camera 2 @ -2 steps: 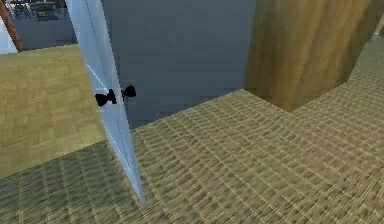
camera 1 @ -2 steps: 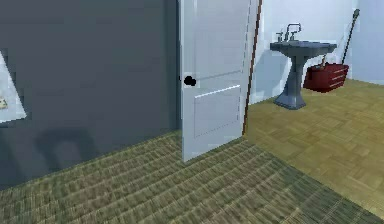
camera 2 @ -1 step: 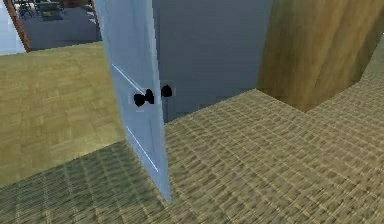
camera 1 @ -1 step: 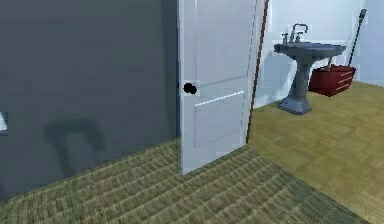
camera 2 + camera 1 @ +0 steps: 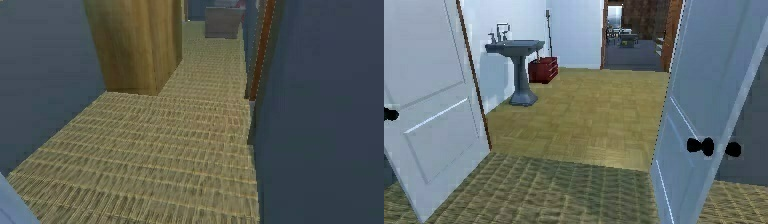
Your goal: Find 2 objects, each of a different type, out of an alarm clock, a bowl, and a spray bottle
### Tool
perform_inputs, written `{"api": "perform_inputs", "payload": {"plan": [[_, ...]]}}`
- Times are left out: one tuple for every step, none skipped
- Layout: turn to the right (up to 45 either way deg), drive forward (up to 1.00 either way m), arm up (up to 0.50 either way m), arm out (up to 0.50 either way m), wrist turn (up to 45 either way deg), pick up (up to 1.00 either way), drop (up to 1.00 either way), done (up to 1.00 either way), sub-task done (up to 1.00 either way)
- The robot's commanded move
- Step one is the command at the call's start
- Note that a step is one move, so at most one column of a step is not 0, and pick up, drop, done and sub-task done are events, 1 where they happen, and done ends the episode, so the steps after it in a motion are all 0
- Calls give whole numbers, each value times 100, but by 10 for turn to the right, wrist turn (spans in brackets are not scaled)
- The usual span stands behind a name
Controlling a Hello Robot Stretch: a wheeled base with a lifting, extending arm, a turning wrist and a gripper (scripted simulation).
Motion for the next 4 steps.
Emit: {"api": "perform_inputs", "payload": {"plan": [[30, 0, 0, 0, 0, 0, 0, 0, 0], [0, 15, 0, 0, 0, 0, 0, 0, 0], [-450, 0, 0, 0, 0, 0, 0, 0, 0], [-180, 0, 0, 0, 0, 0, 0, 0, 0]]}}
